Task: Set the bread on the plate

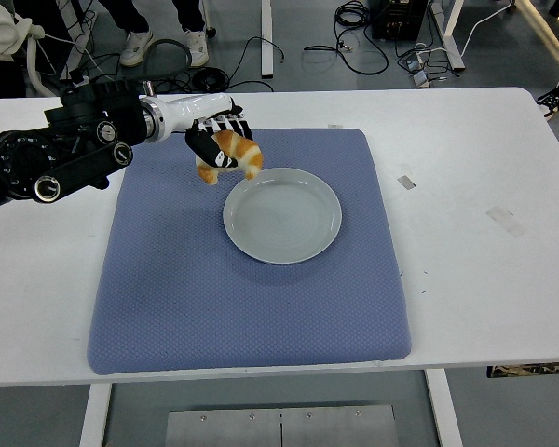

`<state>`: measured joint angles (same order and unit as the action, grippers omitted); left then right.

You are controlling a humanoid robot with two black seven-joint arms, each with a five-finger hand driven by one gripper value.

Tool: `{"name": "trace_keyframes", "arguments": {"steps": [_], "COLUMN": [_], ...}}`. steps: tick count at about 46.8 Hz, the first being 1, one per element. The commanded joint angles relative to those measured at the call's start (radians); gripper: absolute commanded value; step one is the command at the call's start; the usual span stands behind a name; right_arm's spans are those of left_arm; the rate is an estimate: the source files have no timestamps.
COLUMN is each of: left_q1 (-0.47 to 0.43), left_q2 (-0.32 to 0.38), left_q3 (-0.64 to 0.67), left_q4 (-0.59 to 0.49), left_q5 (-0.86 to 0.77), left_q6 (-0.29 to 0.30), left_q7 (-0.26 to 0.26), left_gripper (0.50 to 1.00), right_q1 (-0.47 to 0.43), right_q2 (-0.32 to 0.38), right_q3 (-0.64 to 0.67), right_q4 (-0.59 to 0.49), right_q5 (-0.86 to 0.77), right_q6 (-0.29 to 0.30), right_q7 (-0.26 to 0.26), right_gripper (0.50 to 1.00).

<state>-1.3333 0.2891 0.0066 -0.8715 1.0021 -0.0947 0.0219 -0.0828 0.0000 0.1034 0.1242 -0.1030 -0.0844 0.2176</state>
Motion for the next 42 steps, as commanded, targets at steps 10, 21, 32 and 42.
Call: {"name": "trace_keyframes", "arguments": {"steps": [10,21,32,42], "left_q1": [-0.007,-0.004,0.003,0.003], "left_q2": [-0.076,-0.136,-0.157,-0.153], "left_q3": [-0.002,0.01,0.046,0.067], "left_q4": [-0.006,-0.004,-0.003,-0.003], "left_q5": [0.0,0.003,0.006,0.009], "left_q6": [-0.014,-0.017,-0.019,-0.022], "left_q7": [-0.005,-0.003,-0.002,-0.002], "left_gripper": [0.5,0.5,0.5,0.5], "right_q1": [0.0,0.0,0.0,0.0], "right_q2": [0.0,0.0,0.0,0.0], "right_q3": [-0.001,0.001,-0.001,-0.001], "right_q4": [0.0,0.0,0.0,0.0], "right_q5": [0.0,0.0,0.0,0.0], "right_q6": [0.0,0.0,0.0,0.0], "right_q7": [0.0,-0.001,0.0,0.0], "right_gripper": [1.0,1.0,1.0,1.0]}}
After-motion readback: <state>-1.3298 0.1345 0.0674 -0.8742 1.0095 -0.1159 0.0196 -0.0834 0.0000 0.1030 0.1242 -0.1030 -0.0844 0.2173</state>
